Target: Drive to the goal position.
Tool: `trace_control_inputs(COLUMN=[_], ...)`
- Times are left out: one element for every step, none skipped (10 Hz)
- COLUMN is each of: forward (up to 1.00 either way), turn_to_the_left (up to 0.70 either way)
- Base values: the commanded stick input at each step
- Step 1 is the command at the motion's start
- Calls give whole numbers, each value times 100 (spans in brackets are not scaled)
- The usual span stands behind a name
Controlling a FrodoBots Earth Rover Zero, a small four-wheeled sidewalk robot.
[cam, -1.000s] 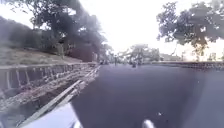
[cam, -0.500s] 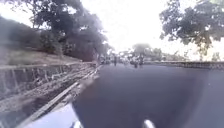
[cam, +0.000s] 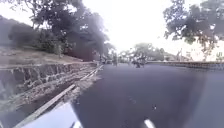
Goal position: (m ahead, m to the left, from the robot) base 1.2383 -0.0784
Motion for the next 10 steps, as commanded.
trace_control_inputs(forward=[85, 85, 85, 85, 85, 85, 85, 85, 85, 85], turn_to_the_left=[0, 0, 0, 0, 0, 0, 0, 0, 0, 0])
